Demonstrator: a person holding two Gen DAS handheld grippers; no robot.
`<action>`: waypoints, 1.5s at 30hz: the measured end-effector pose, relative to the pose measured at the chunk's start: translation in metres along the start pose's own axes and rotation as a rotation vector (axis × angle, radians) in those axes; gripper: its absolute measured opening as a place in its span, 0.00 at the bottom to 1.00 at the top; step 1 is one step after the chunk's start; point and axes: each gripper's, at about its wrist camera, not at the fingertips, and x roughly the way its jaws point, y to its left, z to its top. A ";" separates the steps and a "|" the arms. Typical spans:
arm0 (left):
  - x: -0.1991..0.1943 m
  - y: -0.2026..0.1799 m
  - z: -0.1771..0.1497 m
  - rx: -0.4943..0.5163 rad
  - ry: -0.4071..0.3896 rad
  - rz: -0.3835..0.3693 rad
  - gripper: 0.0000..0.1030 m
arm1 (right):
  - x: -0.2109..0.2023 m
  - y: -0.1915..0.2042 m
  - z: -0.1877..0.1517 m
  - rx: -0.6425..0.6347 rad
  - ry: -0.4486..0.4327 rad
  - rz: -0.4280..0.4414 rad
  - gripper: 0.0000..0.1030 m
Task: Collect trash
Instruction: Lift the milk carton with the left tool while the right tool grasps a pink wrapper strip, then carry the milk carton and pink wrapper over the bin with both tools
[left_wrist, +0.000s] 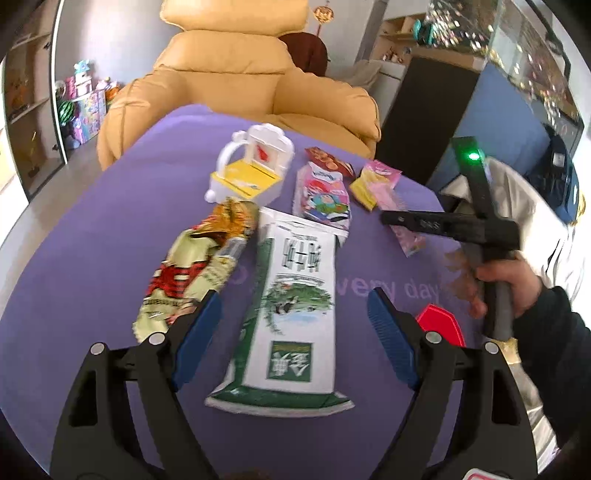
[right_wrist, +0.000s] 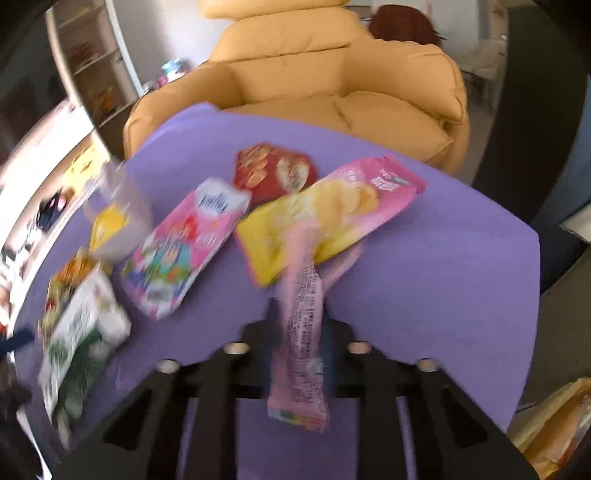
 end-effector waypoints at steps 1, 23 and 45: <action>0.005 -0.004 0.001 0.011 0.010 0.007 0.75 | -0.005 0.001 -0.006 -0.019 -0.001 -0.001 0.13; 0.049 -0.022 0.031 -0.002 0.109 0.133 0.51 | -0.128 -0.010 -0.094 -0.078 -0.138 0.028 0.11; -0.051 -0.197 0.063 0.224 -0.136 -0.030 0.49 | -0.252 -0.074 -0.126 0.009 -0.357 -0.070 0.11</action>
